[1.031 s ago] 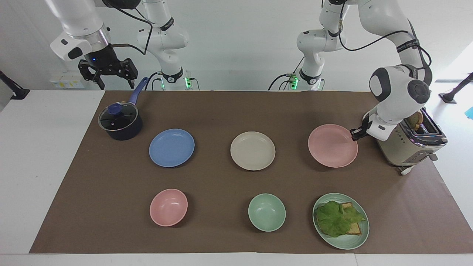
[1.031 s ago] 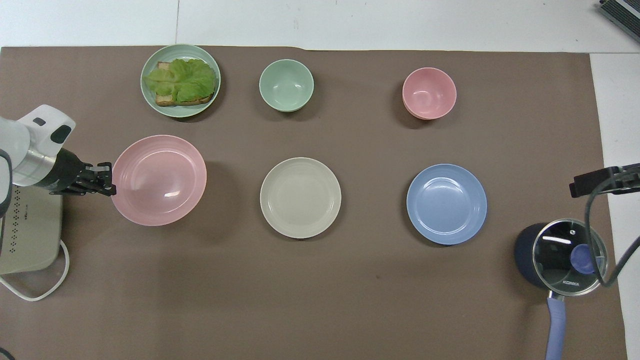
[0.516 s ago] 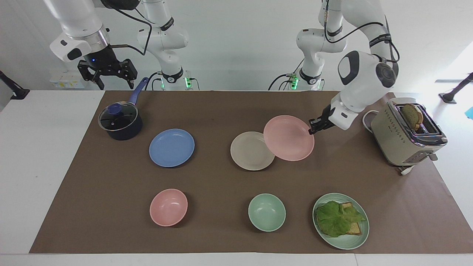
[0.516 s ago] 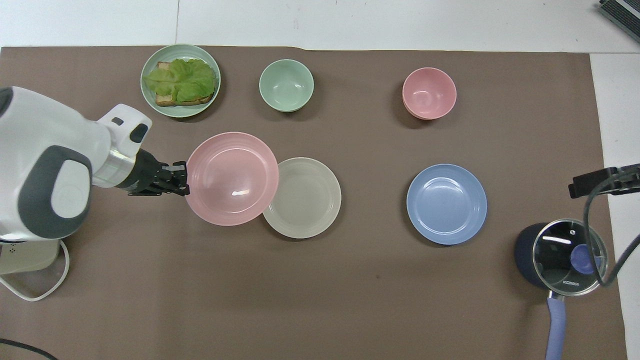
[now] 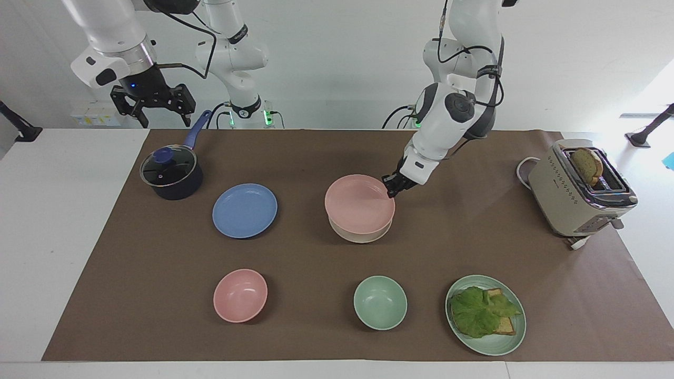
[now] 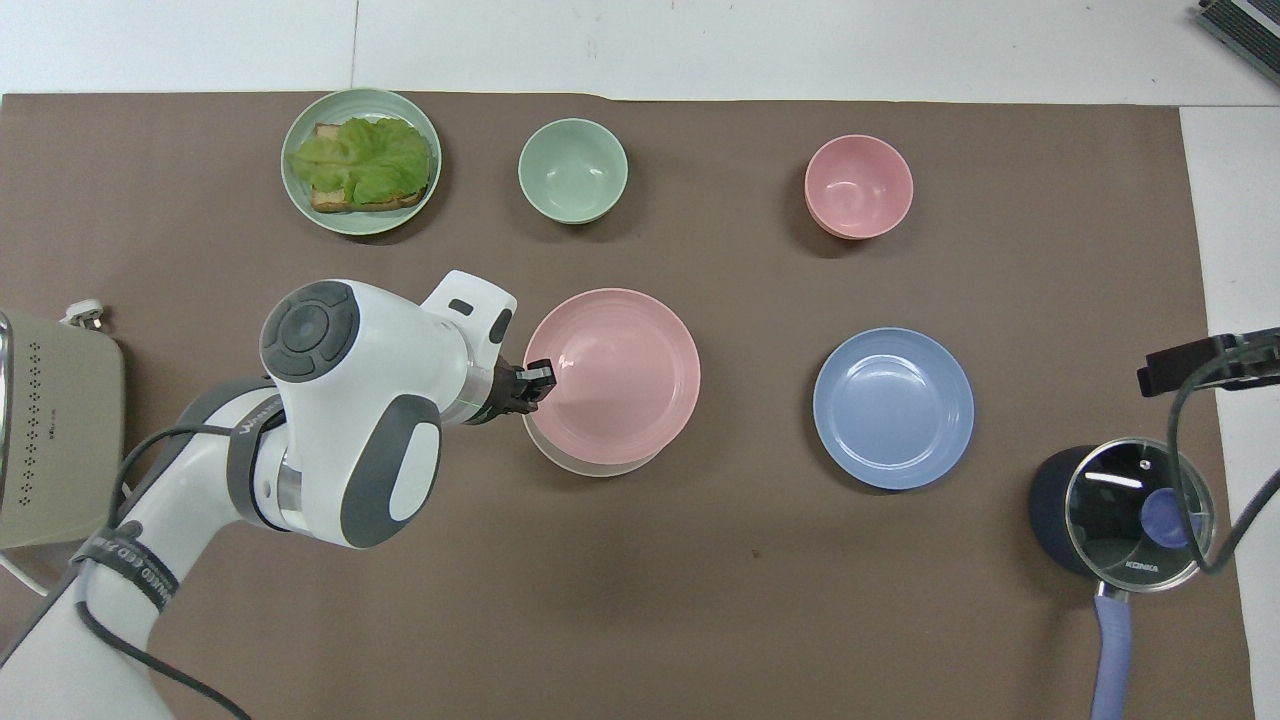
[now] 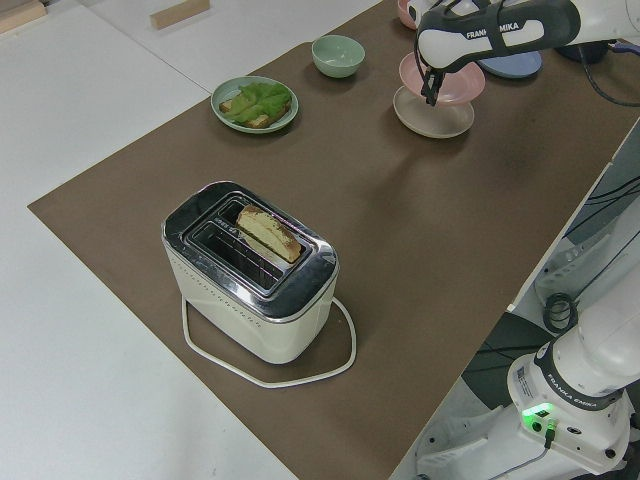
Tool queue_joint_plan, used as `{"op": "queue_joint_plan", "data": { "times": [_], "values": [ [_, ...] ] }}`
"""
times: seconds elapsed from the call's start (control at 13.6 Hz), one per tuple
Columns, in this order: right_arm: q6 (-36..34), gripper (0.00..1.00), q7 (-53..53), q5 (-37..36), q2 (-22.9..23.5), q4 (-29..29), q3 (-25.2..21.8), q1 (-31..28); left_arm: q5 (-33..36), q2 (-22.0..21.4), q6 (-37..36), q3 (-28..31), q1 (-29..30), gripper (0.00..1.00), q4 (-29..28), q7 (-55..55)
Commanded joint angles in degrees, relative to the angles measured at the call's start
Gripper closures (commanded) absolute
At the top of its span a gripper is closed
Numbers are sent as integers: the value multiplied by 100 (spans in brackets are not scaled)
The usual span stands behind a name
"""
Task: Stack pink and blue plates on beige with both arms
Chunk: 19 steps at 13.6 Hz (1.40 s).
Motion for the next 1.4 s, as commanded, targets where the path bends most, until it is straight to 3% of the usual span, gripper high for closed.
{"op": "queue_joint_plan", "data": {
  "times": [0.0,0.37,0.52,0.66,0.74,1.03,1.33],
  "values": [
    [35,0,-170,7,-114,-134,18,-77,-75,-28,269,128,-98,100,-228,105],
    [35,0,-170,7,-114,-143,18,-77,-67,-37,304,137,-62,100,-281,175],
    [35,0,-170,7,-114,-143,18,-77,-58,-45,243,137,-36,35,-281,630],
    [35,0,-170,7,-114,-143,18,-77,-49,-37,181,155,-1,8,-264,738],
    [43,0,-170,7,-114,-143,27,-77,-23,-37,155,163,-1,0,-264,738],
    [44,0,-170,7,-123,-151,18,-77,276,-80,-239,207,173,0,51,660],
    [44,0,-170,-2,-123,-151,18,-77,767,-607,-2028,234,964,0,1148,756]
  ]
}}
